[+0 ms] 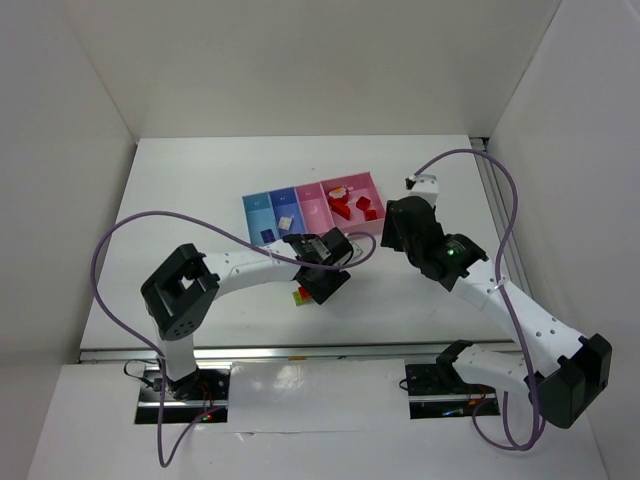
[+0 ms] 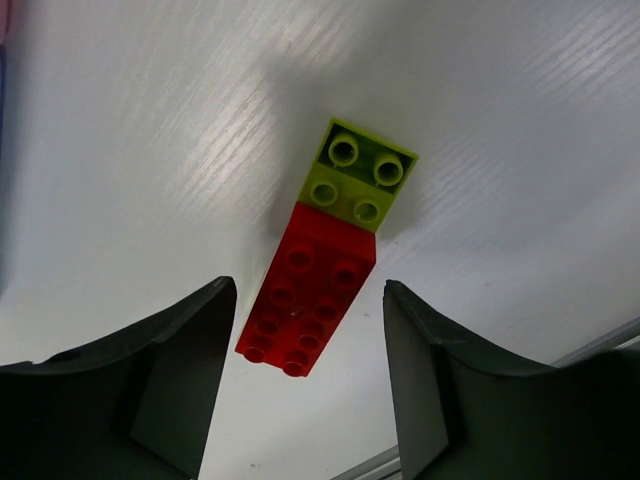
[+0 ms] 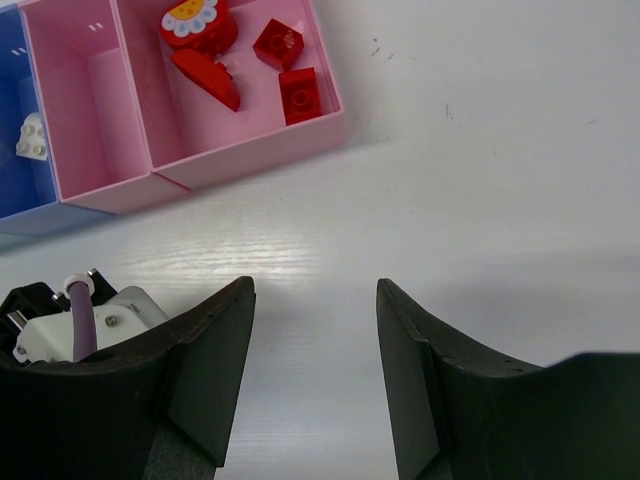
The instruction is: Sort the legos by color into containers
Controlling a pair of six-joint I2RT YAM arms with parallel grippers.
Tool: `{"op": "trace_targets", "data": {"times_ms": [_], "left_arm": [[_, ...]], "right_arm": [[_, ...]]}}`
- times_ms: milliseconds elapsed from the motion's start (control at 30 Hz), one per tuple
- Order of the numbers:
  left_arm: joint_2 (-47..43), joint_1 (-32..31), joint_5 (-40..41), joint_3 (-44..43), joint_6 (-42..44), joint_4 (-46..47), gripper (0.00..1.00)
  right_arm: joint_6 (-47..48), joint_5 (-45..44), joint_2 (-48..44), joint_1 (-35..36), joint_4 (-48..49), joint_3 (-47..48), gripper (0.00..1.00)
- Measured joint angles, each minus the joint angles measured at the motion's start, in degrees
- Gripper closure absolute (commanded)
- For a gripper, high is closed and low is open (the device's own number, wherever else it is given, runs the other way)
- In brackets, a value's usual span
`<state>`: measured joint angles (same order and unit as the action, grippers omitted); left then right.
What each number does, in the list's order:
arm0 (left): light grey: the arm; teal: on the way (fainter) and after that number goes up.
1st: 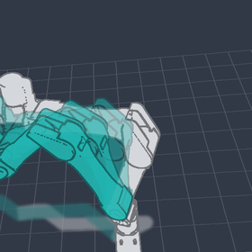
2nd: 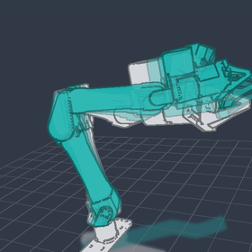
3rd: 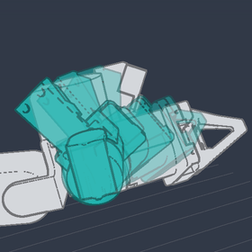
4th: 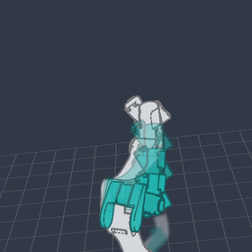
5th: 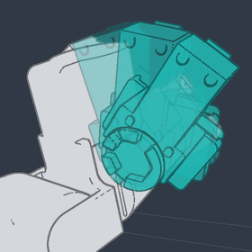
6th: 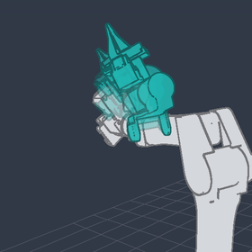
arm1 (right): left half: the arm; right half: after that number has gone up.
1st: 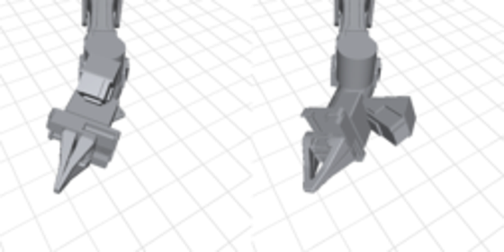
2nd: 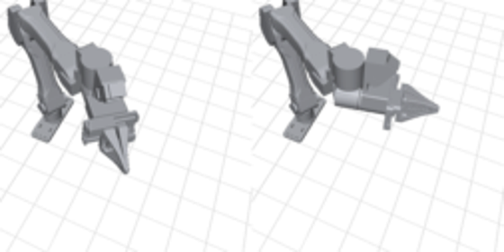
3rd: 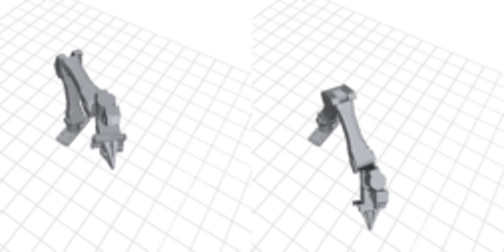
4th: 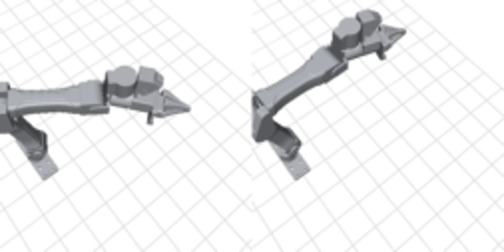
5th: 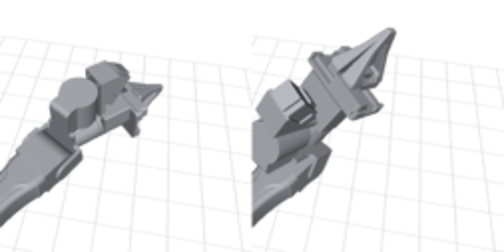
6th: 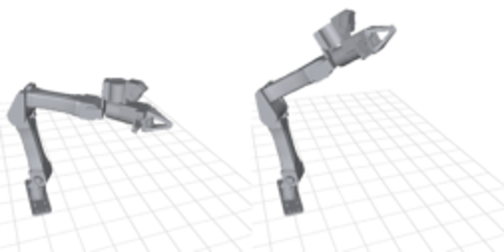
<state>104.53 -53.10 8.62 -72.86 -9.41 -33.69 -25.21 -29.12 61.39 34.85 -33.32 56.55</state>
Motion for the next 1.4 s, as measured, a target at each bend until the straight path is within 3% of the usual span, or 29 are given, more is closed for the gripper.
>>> {"op": "trace_targets", "data": {"times_ms": [100, 133, 233, 333, 367, 433, 500, 633, 733, 933, 1033, 1167, 1400], "left_arm": [[0.00, 0.02, 0.96, 0.02, 0.02, -0.33, 0.34], [0.00, 0.02, 1.29, 0.04, 0.02, -0.42, 0.46], [-0.02, 0.00, 1.42, 0.70, -0.11, 0.13, 0.47], [-0.22, 0.00, 1.25, 1.92, -0.70, 1.25, 0.68], [-0.37, 0.02, 1.20, 2.14, -1.18, 1.44, 0.81], [-0.42, 0.02, 1.31, 2.14, -1.36, 1.53, 0.85], [-0.48, 0.00, 1.49, 2.14, -1.46, 1.51, 1.00], [-1.53, 0.02, 0.90, 2.14, -1.62, 0.61, 1.00], [-6.19, 0.74, -3.87, 2.56, -1.49, 0.90, 1.00], [-25.49, 8.46, -21.03, 6.32, -1.51, 6.32, 1.00], [-30.45, 15.78, -32.50, 7.19, -2.03, 10.78, 1.00], [-30.49, 22.71, -47.71, 8.59, -4.81, 16.39, 1.00], [-27.65, 25.79, -64.94, 10.40, -11.19, 25.75, 1.00]], "right_arm": [[-0.09, 0.22, 0.04, 0.00, 0.00, 0.00, 0.41], [-0.09, 0.37, 0.04, 0.00, 0.00, 0.02, 0.41], [-0.17, 0.57, 0.04, 0.00, -0.22, 0.24, 0.41], [-0.31, 0.70, 0.04, 0.00, -0.46, 1.05, 0.41], [-0.31, 0.74, 0.04, 0.00, -0.42, 1.22, 0.41], [-0.44, 0.83, 0.00, 0.00, -0.52, 1.25, 0.41], [-0.46, 0.87, 0.00, 0.00, -0.57, 1.25, 0.41], [-0.46, 2.78, 0.00, -0.44, -0.48, 1.22, 0.41], [-0.37, 7.56, -0.72, -2.43, 1.20, 0.39, 0.39], [1.16, 25.90, -7.48, -9.81, 7.54, -5.68, 0.05], [2.49, 37.42, -10.32, -13.44, 11.21, -6.51, 0.05], [2.99, 53.86, -11.98, -16.68, 18.69, -6.60, 0.05], [2.21, 78.16, -5.66, -16.92, 28.87, -5.97, 0.00]]}}
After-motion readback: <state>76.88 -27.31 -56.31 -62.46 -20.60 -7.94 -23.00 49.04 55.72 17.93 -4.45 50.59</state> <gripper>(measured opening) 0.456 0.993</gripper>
